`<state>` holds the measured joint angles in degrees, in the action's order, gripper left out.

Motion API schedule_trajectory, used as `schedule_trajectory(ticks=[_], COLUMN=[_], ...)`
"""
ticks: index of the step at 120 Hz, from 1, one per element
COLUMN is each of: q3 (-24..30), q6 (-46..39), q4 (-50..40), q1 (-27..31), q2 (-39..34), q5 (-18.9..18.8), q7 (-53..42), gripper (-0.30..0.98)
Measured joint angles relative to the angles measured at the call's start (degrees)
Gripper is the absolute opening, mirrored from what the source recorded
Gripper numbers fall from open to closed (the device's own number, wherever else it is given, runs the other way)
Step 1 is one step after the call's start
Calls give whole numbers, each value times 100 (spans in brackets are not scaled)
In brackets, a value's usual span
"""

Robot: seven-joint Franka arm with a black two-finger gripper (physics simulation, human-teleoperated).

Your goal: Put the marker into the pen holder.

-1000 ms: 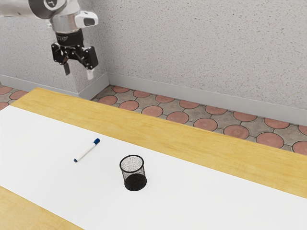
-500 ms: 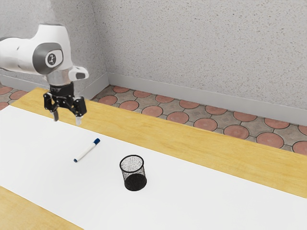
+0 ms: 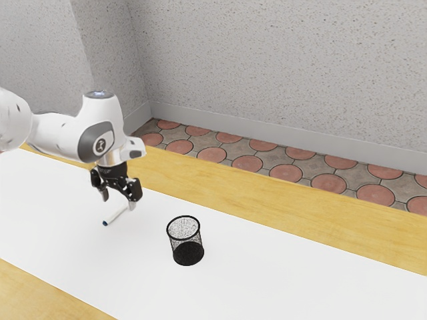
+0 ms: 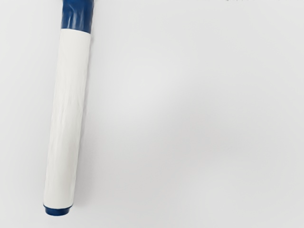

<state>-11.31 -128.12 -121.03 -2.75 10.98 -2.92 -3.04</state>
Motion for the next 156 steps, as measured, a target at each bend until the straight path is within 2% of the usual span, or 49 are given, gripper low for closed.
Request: schedule_trajectory(ticks=[16,32,46,68,83,122,156], q3=[-12,-49,-218,-295,-364,-427,-428], q6=[-363,-447,-304,-162,74,616,566], q4=[80,542,913,1025,1423,1934,2239], q1=[6,15,44,55,55,64,64], q2=[307,705,1104,1298,1588,1910,2145], q5=[89,162,263,314,426,560,760], q7=[-279,-535,-715,-940,-1057,-1270,-1392], gripper=[69,69,69,69,69,69,68])
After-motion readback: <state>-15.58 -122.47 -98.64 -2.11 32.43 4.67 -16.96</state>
